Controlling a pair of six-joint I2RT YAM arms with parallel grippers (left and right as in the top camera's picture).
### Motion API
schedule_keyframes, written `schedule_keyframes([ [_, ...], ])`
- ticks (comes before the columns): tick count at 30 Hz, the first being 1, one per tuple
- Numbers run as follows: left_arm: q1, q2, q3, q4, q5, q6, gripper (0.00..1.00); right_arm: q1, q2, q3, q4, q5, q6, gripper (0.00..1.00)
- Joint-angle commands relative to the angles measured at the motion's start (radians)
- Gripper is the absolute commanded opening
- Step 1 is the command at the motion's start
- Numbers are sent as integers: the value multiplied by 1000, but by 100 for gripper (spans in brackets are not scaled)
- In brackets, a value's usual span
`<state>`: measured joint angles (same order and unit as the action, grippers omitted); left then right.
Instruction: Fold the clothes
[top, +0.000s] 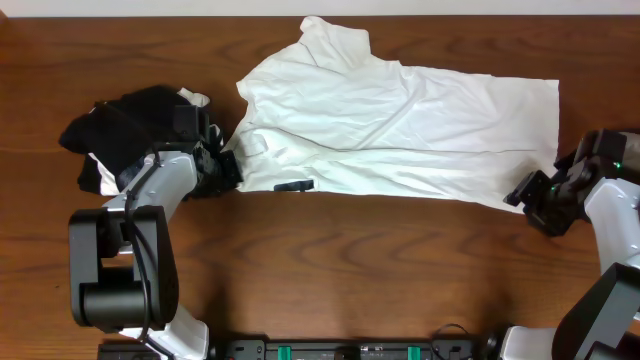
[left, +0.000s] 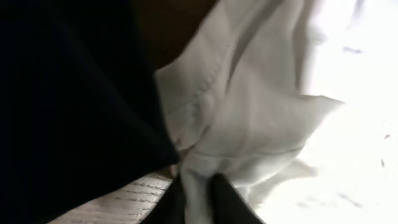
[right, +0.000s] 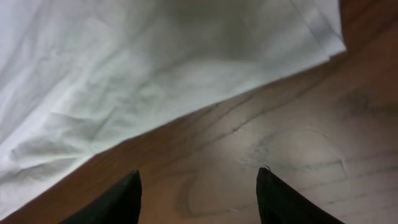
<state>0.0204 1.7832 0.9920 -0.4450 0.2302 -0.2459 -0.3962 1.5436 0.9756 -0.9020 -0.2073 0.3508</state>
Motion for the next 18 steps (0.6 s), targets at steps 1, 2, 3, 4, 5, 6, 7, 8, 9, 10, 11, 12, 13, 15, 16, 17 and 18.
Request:
schedule_keyframes([
  [1, 0, 1, -2, -9, -19, 6, 9, -12, 3, 9, -23, 80, 4, 57],
  [2, 0, 1, -2, -10, -19, 6, 9, -18, 3, 8, -29, 103, 16, 57],
  [3, 0, 1, -2, -13, -19, 6, 9, -29, 3, 5, -32, 122, 23, 57],
  [4, 0, 1, -2, -13, -19, 6, 9, -40, 3, 3, -30, 126, 23, 58],
  [5, 0, 1, -2, -14, -19, 6, 9, -56, 6, 0, -26, 126, 23, 58],
  [6, 0, 1, -2, -16, -19, 6, 9, -69, 8, -3, -21, 126, 23, 58],
  [7, 0, 1, -2, -17, -19, 6, 9, -83, 11, -5, -14, 132, 23, 58],
  [8, 0, 1, -2, -17, -19, 6, 8, -104, 18, -10, 0, 146, 24, 58],
  [9, 0, 1, -2, -17, -19, 6, 8, -123, 27, -13, 12, 151, 37, 58],
  [10, 0, 1, -2, -17, -19, 6, 9, -138, 37, -16, 24, 142, 43, 56],
  [11, 0, 1, -2, -18, -18, 6, 9, -151, 48, -20, 38, 118, 45, 55],
  [12, 0, 1, -2, -19, -18, 6, 9, -159, 62, -26, 58, 92, 45, 54],
  [13, 0, 1, -2, -20, -18, 6, 9, -160, 77, -32, 80, 74, 45, 53],
  [15, 0, 1, -2, -21, -18, 6, 9, -159, 108, -46, 124, 23, 45, 49],
  [16, 0, 1, -2, -21, -18, 6, 9, -158, 119, -50, 137, 10, 45, 48],
  [17, 0, 1, -2, -21, -18, 6, 9, -158, 135, -53, 155, -4, 45, 47],
  [18, 0, 1, -2, -21, -18, 6, 9, -158, 154, -56, 174, -7, 47, 46],
])
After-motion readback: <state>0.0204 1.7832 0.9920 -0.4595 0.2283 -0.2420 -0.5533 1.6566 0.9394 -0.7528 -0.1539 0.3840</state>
